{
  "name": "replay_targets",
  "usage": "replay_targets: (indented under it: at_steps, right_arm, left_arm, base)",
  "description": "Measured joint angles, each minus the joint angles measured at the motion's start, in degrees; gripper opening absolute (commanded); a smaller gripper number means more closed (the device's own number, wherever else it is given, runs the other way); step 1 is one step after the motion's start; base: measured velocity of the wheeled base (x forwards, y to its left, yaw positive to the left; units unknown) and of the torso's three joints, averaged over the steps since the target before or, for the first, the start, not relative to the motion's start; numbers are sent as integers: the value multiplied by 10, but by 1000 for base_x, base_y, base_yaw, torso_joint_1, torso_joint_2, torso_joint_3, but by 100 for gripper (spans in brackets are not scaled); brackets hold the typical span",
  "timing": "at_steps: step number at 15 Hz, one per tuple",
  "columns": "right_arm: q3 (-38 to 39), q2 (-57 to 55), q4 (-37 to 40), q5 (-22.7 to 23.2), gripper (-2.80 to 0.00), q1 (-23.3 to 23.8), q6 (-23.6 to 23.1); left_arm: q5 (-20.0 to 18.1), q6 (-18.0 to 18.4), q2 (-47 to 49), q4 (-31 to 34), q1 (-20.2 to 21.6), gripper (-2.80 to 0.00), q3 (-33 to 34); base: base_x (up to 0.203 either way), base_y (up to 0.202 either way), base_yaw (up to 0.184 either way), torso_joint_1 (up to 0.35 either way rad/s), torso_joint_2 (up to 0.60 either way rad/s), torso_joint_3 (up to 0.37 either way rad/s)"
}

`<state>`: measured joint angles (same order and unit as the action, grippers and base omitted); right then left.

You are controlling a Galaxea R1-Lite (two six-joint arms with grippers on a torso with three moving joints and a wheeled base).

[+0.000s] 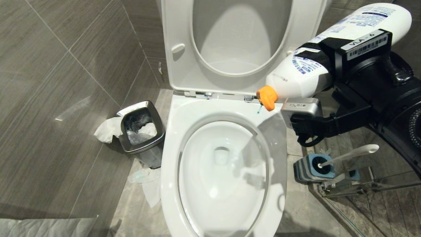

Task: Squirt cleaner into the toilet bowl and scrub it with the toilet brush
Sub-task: Pour in the cleaning agent

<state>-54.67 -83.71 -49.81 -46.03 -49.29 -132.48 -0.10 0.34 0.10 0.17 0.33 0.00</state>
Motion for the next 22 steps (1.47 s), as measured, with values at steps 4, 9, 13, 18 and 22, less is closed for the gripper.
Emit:
replay_targets:
  at_steps: [4, 9, 13, 18, 22]
  right_arm:
    - [-6, -3, 1, 1, -280, -10, -19]
    - [-30, -12, 1, 1, -280, -25, -50]
    - [-42, -26, -1, 1, -280, -27, -50]
    - [-66, -64, -32, 0, -280, -31, -49]
    - [-91, -93, -53, 0, -280, -32, -38]
  left_arm:
    - [0, 0, 0, 0, 0, -280, 0]
    - [0, 0, 0, 0, 0, -280, 0]
    - [0, 0, 0, 0, 0, -280, 0]
    - [0, 0, 0, 0, 0, -280, 0]
    - [0, 0, 0, 0, 0, -280, 0]
  base:
    - [0, 0, 0, 0, 0, 0]
    - [0, 0, 0, 0, 0, 0]
    - [0, 0, 0, 0, 0, 0]
    - [0, 0, 0, 0, 0, 0]
    - [0, 0, 0, 0, 0, 0]
